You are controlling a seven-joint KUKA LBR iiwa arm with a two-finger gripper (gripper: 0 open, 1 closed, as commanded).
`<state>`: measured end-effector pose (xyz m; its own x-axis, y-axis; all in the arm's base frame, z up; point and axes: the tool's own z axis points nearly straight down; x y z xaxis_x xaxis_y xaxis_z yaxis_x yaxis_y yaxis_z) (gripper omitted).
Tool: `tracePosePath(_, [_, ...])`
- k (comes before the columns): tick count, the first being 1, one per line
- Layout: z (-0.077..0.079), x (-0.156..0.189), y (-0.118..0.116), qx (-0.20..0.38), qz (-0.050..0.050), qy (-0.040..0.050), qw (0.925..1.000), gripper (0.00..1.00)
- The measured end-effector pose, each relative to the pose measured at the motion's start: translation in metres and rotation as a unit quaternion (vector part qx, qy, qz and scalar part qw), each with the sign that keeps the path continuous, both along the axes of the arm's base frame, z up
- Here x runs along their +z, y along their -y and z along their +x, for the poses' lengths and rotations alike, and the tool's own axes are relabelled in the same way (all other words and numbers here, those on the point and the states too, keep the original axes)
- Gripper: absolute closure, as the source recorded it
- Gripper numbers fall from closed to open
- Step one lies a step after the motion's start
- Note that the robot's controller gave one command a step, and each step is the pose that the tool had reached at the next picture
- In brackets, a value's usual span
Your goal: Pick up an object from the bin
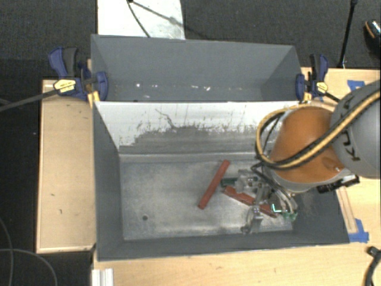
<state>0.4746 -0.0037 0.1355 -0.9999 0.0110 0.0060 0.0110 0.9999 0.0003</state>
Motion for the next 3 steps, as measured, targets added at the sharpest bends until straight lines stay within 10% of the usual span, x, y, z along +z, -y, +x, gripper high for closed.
tracePosePath(1, [0.067,-0.068,-0.018,-0.018,0.001,0.0052,0.9998,0.0])
tracePosePath(2, [0.12,-0.064,-0.014,-0.013,0.0,0.0064,0.9999,0.0])
tracePosePath(3, [0.109,-0.064,-0.007,0.219,0.001,0.0041,0.9757,0.0])
